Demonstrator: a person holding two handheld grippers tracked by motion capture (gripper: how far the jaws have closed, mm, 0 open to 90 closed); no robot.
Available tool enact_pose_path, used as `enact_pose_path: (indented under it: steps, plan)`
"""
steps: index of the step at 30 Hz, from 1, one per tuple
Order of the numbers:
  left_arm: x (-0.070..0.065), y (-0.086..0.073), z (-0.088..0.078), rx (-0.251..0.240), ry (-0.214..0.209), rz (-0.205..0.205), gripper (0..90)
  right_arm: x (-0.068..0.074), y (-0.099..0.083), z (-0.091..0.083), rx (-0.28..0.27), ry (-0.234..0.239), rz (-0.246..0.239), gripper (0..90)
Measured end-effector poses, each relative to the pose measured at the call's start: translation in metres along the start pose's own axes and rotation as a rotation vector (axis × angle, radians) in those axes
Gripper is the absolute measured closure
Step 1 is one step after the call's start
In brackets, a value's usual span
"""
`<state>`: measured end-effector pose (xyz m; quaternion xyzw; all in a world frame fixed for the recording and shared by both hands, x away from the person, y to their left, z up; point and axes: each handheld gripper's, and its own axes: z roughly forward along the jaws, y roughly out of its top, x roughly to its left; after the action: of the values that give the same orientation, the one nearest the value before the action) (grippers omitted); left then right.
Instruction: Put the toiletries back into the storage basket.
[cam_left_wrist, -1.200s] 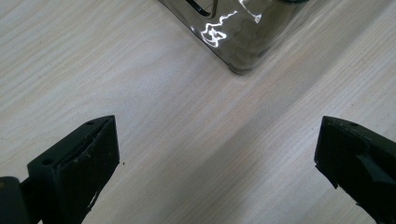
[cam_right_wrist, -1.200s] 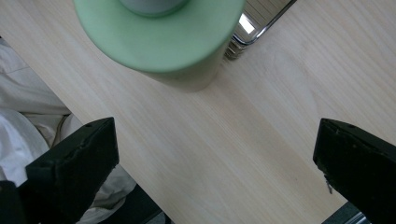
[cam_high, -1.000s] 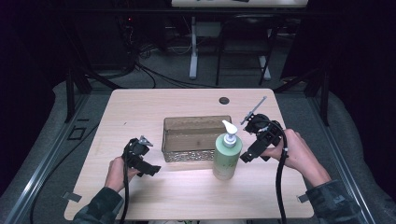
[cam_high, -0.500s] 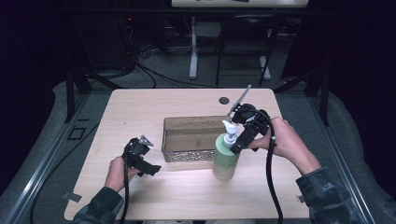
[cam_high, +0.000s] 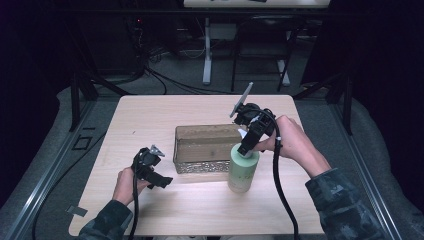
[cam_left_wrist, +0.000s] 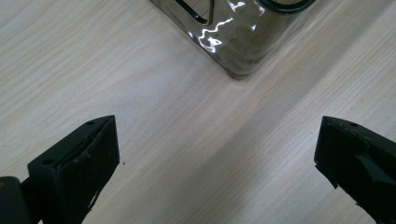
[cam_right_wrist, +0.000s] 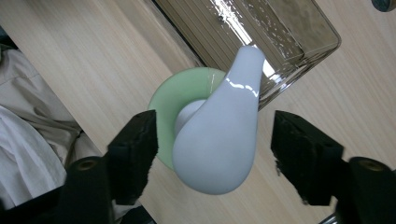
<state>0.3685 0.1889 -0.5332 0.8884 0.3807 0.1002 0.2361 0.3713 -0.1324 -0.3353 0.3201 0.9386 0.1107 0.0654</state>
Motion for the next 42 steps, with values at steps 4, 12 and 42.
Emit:
enact_pose_path:
  steps: [4, 12, 42]
  plan:
    - [-0.001, 0.001, 0.000, 0.001, -0.002, 0.005, 0.2, 0.001, 0.005, 0.000, 0.022, 0.001, -0.009, 48.4]
    - [0.000, 0.000, 0.000, 0.003, 0.003, 0.003, 0.2, 0.005, 0.008, -0.003, 0.023, -0.012, -0.043, 61.9]
    - [-0.001, 0.001, 0.001, 0.008, 0.016, 0.010, 0.7, 0.003, 0.009, -0.027, 0.032, -0.014, -0.072, 62.3]
